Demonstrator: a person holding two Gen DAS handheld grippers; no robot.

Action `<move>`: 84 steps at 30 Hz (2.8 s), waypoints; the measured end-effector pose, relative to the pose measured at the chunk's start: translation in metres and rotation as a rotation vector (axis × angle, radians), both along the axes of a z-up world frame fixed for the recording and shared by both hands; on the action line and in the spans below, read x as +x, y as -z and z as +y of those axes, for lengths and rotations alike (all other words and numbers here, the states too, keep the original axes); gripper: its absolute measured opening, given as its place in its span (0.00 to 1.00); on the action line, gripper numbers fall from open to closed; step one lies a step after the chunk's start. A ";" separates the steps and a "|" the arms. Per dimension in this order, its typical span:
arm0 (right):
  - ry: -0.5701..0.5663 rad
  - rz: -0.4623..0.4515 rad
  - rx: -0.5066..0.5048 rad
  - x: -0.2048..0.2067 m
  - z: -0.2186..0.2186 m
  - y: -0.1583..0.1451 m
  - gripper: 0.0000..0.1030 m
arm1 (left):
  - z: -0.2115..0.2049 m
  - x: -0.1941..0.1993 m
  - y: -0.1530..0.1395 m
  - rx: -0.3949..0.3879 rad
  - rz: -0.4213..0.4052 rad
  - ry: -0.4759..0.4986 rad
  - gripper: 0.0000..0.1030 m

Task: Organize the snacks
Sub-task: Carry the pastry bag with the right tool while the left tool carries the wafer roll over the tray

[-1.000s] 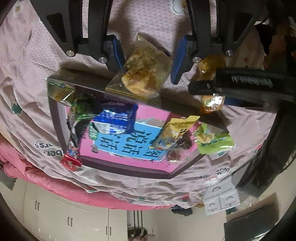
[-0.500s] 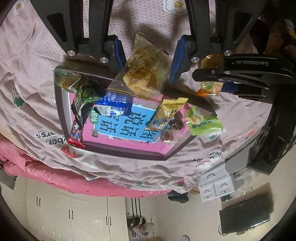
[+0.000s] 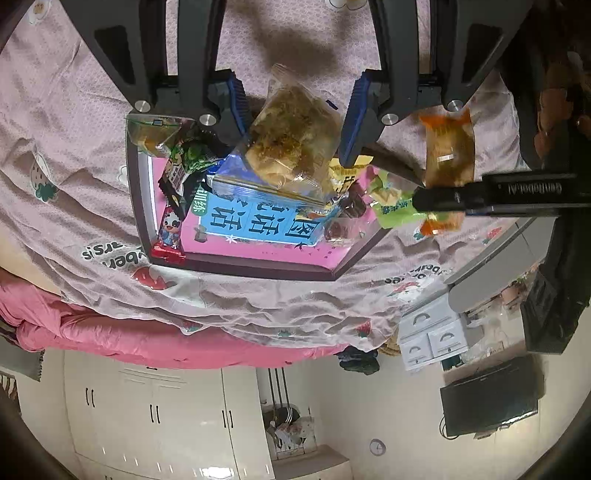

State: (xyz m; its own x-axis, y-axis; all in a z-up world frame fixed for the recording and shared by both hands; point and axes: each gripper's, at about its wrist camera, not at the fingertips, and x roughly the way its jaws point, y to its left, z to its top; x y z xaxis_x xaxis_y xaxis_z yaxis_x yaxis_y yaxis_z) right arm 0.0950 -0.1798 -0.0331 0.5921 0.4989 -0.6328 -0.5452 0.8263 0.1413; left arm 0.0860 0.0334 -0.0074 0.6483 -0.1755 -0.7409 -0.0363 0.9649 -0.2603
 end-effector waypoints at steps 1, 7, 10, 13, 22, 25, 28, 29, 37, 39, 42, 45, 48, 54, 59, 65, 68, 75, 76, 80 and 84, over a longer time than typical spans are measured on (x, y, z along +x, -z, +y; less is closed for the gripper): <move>0.002 -0.004 0.001 0.001 -0.001 0.000 0.44 | 0.001 0.001 -0.004 0.006 -0.016 -0.004 0.40; 0.027 -0.029 0.008 0.005 -0.005 -0.005 0.44 | 0.004 0.008 -0.013 0.040 -0.061 -0.025 0.40; 0.049 -0.036 0.022 0.009 -0.011 -0.007 0.44 | 0.007 0.014 -0.014 0.041 -0.067 -0.038 0.40; 0.071 -0.040 0.036 0.013 -0.016 -0.010 0.44 | 0.010 0.019 -0.013 0.050 -0.069 -0.050 0.40; 0.107 -0.041 0.056 0.024 -0.025 -0.012 0.44 | 0.013 0.029 -0.007 0.061 -0.074 -0.069 0.40; 0.109 -0.044 0.057 0.027 -0.025 -0.012 0.44 | 0.011 0.032 -0.004 0.070 -0.071 -0.069 0.40; 0.112 -0.046 0.058 0.030 -0.026 -0.012 0.44 | 0.010 0.036 0.001 0.075 -0.067 -0.063 0.40; 0.113 -0.045 0.060 0.031 -0.026 -0.012 0.44 | 0.010 0.037 0.002 0.078 -0.066 -0.063 0.40; 0.125 -0.051 0.066 0.035 -0.027 -0.013 0.44 | 0.007 0.047 0.013 0.094 -0.048 -0.060 0.40; 0.129 -0.048 0.069 0.037 -0.027 -0.012 0.44 | 0.006 0.050 0.015 0.096 -0.042 -0.058 0.40; 0.130 -0.042 0.070 0.040 -0.026 -0.010 0.44 | 0.003 0.054 0.020 0.100 -0.033 -0.053 0.40; 0.128 -0.035 0.070 0.043 -0.025 -0.008 0.44 | 0.000 0.058 0.023 0.105 -0.027 -0.049 0.40; 0.125 -0.030 0.064 0.045 -0.023 -0.005 0.44 | -0.003 0.061 0.025 0.107 -0.026 -0.043 0.40; 0.112 -0.014 0.053 0.048 -0.018 0.001 0.44 | -0.010 0.067 0.029 0.112 -0.022 -0.029 0.40; 0.108 -0.004 0.048 0.052 -0.016 0.004 0.44 | -0.014 0.070 0.031 0.112 -0.019 -0.025 0.40; 0.107 -0.008 0.034 0.056 -0.011 0.007 0.44 | -0.015 0.076 0.037 0.110 -0.002 -0.033 0.40; 0.100 -0.009 0.024 0.056 -0.008 0.009 0.44 | -0.014 0.078 0.039 0.109 0.004 -0.035 0.40; 0.094 -0.005 0.011 0.059 -0.005 0.013 0.44 | -0.013 0.081 0.044 0.114 0.018 -0.036 0.41; 0.094 -0.004 0.010 0.060 -0.005 0.013 0.44 | -0.013 0.081 0.044 0.116 0.021 -0.037 0.41; 0.095 0.002 0.001 0.062 -0.004 0.016 0.44 | -0.011 0.082 0.047 0.112 0.028 -0.040 0.41; 0.093 0.010 -0.010 0.064 -0.002 0.020 0.44 | -0.011 0.083 0.047 0.114 0.028 -0.040 0.41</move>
